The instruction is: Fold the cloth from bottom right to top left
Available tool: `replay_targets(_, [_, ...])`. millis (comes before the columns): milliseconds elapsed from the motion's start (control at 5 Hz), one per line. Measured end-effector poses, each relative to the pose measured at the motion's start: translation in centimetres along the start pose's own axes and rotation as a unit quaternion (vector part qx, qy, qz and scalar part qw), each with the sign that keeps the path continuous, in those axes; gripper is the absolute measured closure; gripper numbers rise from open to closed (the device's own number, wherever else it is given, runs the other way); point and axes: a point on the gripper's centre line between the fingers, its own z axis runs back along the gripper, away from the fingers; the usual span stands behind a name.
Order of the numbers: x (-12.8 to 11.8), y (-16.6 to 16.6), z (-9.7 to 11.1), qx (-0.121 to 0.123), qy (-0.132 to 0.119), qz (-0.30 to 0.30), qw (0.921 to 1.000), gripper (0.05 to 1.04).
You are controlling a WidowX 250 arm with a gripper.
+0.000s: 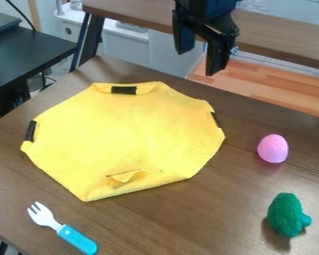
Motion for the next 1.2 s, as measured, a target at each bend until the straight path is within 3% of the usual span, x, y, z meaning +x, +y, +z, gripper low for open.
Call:
replay_targets(200, [-0.5, -0.2, -1.6, -0.008, 0.021, -0.001, 0.9997, 0.083])
replay_targets(400, [-2.4, 0.2, -3.7, -0.035, 0.03, -0.017, 0.9988, 0.083])
replay_targets(600, [-4.4, 0.2, -5.4, -0.077, 0.038, -0.022, 0.9961, 0.083])
replay_targets(1000, [-8.8, -1.7, -9.4, -0.081, 0.089, -0.072, 0.9901, 0.083])
replay_targets(1200, [-10.9, -2.7, -11.0, -0.071, 0.101, -0.113, 0.9859, 0.083])
